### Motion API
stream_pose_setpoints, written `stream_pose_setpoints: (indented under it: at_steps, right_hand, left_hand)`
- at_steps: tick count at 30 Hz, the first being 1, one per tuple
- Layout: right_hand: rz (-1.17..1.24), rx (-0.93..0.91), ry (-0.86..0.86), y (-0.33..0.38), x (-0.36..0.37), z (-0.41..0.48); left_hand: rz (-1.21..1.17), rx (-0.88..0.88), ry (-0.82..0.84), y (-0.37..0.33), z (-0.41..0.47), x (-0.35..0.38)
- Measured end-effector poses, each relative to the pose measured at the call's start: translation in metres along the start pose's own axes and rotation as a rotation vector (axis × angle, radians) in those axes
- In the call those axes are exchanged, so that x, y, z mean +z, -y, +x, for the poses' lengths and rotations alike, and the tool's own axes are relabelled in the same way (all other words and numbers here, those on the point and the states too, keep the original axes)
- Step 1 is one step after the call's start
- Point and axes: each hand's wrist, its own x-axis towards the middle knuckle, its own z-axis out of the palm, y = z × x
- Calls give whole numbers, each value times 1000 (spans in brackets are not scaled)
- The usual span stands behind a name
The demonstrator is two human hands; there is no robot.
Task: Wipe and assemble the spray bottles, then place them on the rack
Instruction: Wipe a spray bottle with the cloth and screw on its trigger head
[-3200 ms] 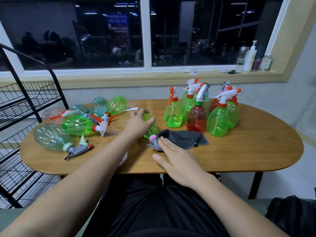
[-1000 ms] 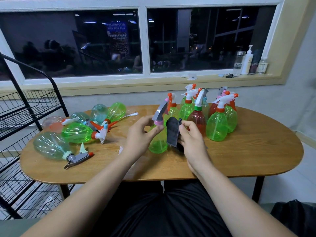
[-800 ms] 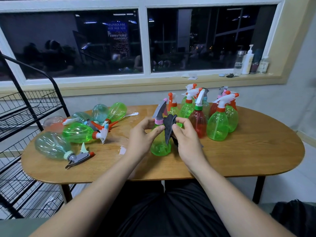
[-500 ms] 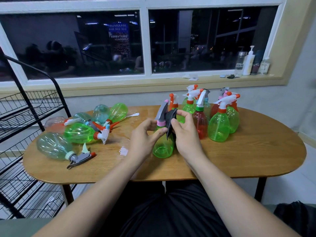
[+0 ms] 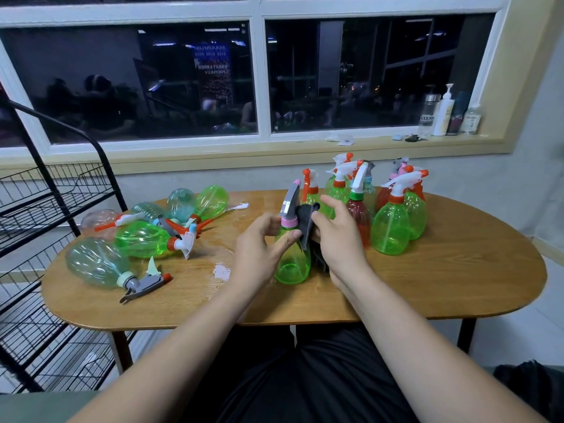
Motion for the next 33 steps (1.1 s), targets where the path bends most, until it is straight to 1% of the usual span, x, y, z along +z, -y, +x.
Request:
stream_pose_setpoints:
  at_steps: [3,12,18,21,24,25,29,31,33]
  right_hand:
    - [-16,30,13,2,1,3]
    - [-71,21,50,14,2,5]
    - [68,177,1,2,-1,20]
    - [84,207,2,-7,-7,26]
    - [101,174,37,-5,-13,27]
    - [73,148,44,-4,-14,27]
    - [-217,-63,15,4,-11,23]
    - [-300,-134,17,5,-9,23]
    - [-321,-183,61,5,-7,21]
  left_hand:
    - [-2,5,-1,1,0,1]
    - [3,7,1,0,0,2]
    - [-1,20,18,-1,-2,0]
    - [2,7,25,-1,-2,0]
    - [8,7,24,0,-2,0]
    - [8,5,23,0,-1,0]
    - [12,-4,41,1,0,1]
    - [11,-12,67,2,1,1]
    - [5,-15,92,2,1,2]
